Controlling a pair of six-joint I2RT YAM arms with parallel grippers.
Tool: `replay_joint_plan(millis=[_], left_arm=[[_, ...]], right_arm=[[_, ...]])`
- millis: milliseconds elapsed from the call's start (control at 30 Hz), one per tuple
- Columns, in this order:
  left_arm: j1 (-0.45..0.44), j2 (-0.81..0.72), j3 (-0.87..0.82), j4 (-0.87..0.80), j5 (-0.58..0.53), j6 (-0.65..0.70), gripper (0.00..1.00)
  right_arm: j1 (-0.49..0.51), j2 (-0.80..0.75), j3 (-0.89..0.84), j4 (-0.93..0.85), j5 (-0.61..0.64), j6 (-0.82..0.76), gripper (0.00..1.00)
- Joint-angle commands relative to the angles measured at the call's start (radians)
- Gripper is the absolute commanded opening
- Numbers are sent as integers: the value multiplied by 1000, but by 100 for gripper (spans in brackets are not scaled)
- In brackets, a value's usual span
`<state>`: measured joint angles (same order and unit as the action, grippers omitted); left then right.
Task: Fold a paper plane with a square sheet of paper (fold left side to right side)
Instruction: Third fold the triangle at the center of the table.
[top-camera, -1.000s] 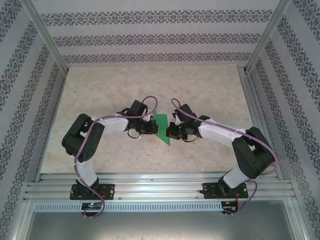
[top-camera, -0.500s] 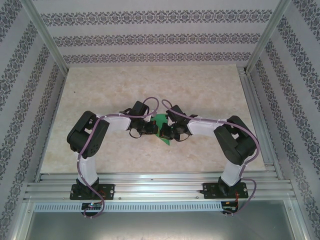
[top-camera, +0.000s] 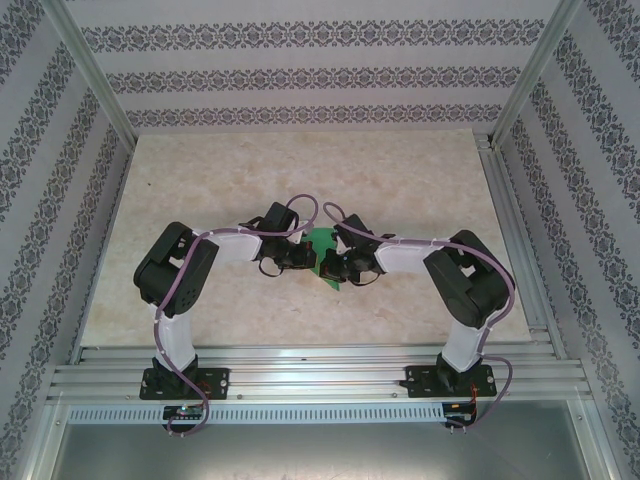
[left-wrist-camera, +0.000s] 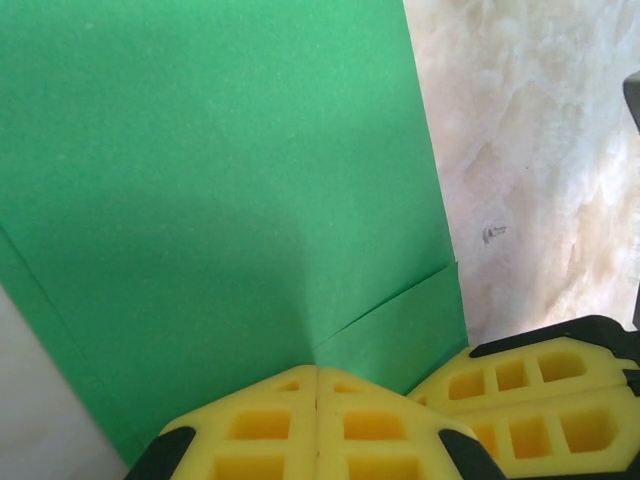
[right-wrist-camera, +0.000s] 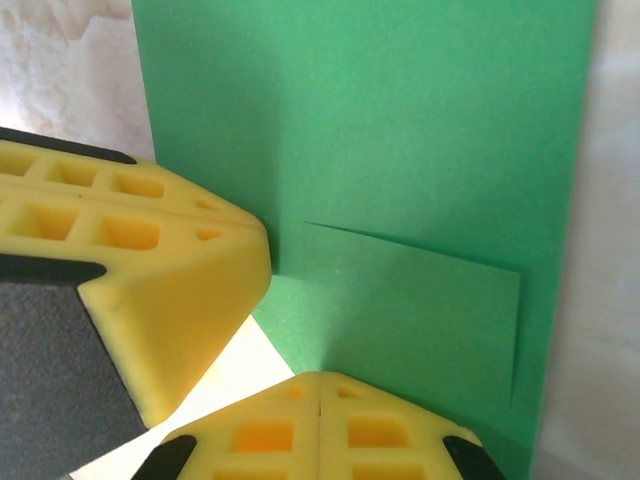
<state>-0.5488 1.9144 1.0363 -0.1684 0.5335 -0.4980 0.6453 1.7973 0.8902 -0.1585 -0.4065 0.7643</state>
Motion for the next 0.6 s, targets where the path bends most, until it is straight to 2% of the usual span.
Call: replay_joint_plan(millis=[0, 567], left_arm=[[0, 35, -31, -27, -93, 38, 2], [0, 49, -21, -52, -122, 53, 2]], right_arm=[[-5, -4, -80, -97, 26, -19, 0], [-40, -131, -206, -152, 49, -46, 0]])
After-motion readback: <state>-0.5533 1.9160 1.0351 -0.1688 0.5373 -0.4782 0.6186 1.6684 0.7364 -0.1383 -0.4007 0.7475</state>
